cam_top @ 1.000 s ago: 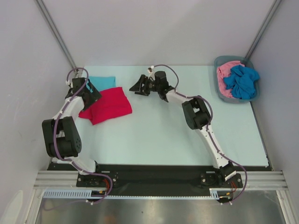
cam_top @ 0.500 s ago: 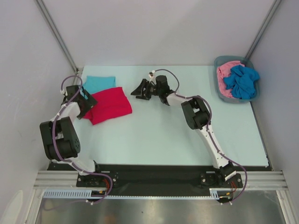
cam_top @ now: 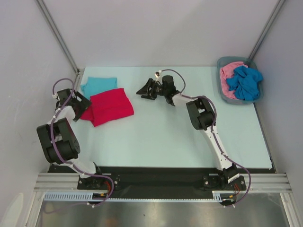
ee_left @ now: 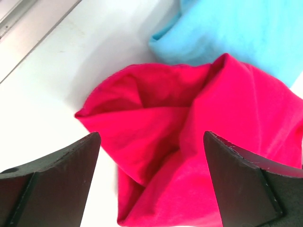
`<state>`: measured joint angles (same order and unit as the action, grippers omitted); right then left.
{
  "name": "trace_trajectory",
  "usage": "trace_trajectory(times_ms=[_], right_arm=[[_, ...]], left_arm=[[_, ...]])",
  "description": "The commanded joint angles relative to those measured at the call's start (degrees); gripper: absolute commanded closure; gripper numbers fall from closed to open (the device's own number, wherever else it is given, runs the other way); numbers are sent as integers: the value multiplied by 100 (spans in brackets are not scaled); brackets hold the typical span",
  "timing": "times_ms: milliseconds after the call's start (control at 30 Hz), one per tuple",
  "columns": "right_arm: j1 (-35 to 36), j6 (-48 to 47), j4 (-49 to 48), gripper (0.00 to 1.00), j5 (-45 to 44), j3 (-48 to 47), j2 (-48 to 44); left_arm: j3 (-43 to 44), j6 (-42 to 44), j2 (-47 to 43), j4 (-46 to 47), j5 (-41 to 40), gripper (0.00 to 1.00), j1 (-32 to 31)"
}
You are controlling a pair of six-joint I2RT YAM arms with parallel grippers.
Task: Fold and stack the t-shirts
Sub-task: Neatly place the folded tshirt to the corner
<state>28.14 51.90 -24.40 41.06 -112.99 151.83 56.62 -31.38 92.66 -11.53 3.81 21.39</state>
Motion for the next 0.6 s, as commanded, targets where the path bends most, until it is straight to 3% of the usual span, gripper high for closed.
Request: trace_trajectory(times_ms=[0,133,567], right_arm=[[-80,39,-231,27,122,58,-250],[-107,110,-328,27,122,84,-259],[-213,312,-821,28,104,629,-505]], left_arm=[[-55,123,67,90,-38,5,50],[112,272,138,-95,-294,5,50],[323,123,744,-51,67,5,-108]])
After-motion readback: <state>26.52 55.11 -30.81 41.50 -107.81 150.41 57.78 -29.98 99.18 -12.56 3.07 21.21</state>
